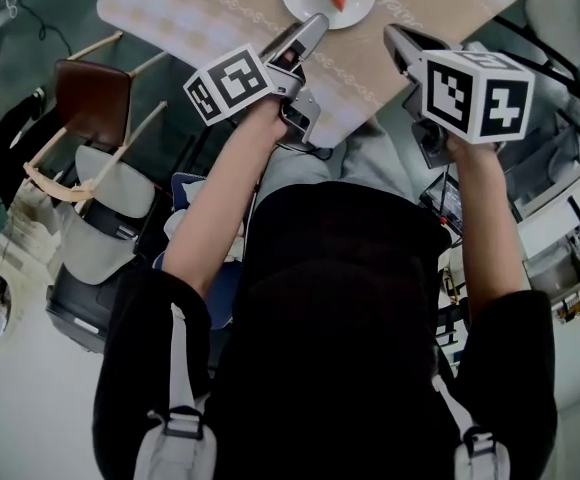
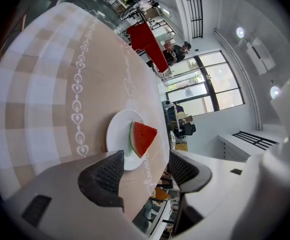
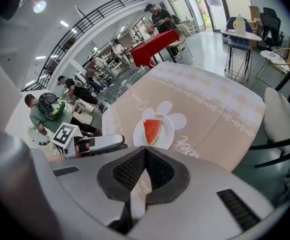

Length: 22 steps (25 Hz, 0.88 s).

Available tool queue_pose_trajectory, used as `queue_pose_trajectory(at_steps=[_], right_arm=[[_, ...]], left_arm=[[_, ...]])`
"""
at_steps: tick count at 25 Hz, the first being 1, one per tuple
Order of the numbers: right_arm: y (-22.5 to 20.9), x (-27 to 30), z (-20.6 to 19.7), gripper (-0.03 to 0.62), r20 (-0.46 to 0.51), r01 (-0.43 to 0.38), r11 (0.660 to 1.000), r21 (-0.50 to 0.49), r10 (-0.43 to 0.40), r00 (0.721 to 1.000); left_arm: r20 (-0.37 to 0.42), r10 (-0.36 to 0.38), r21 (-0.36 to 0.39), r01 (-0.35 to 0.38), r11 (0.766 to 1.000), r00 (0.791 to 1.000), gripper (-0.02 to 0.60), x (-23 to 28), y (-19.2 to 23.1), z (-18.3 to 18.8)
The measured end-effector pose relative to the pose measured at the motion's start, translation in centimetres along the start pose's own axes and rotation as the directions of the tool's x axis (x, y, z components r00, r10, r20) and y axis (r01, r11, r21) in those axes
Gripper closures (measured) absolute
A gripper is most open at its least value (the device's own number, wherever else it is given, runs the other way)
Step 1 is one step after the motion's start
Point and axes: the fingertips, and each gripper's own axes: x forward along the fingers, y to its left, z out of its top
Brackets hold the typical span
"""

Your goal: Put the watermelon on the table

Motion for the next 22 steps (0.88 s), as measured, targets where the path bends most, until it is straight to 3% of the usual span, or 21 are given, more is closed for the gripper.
queue_pose_trajectory(at_steps=[3, 8, 13, 22], right_arm=[[0.3, -1.1, -0.2, 0.583, 0.004, -0.002, 1.000, -0.011, 0.002, 1.000], [1.0, -3.7, 0.3, 0.583, 0.050, -0.008, 0.999, -0.044, 0.011, 0.999], [1.6, -6.2, -0.3, 0.582, 0.082, -0.026, 0.997, -0.068, 0.032, 0.996], [3.7, -9.4, -3.9, 0.583, 0.062, -0.139, 0.976, -0.170, 0.151, 0.987]], left_arm=[[0.019, -0.020, 0.021, 0.020, 1.000, 1.000, 0.315, -1.0, -1.9, -0.1], [0.082, -0.044, 0.146, 0.031, 0.989, 0.996, 0.453, -3.5, -5.6, -0.1], [0.123, -0.082, 0.201, 0.056, 0.978, 0.989, 0.566, -5.5, -8.9, -1.7], [0.218, -0.104, 0.261, 0.045, 0.964, 0.970, 0.569, -9.3, -13.2, -4.8]])
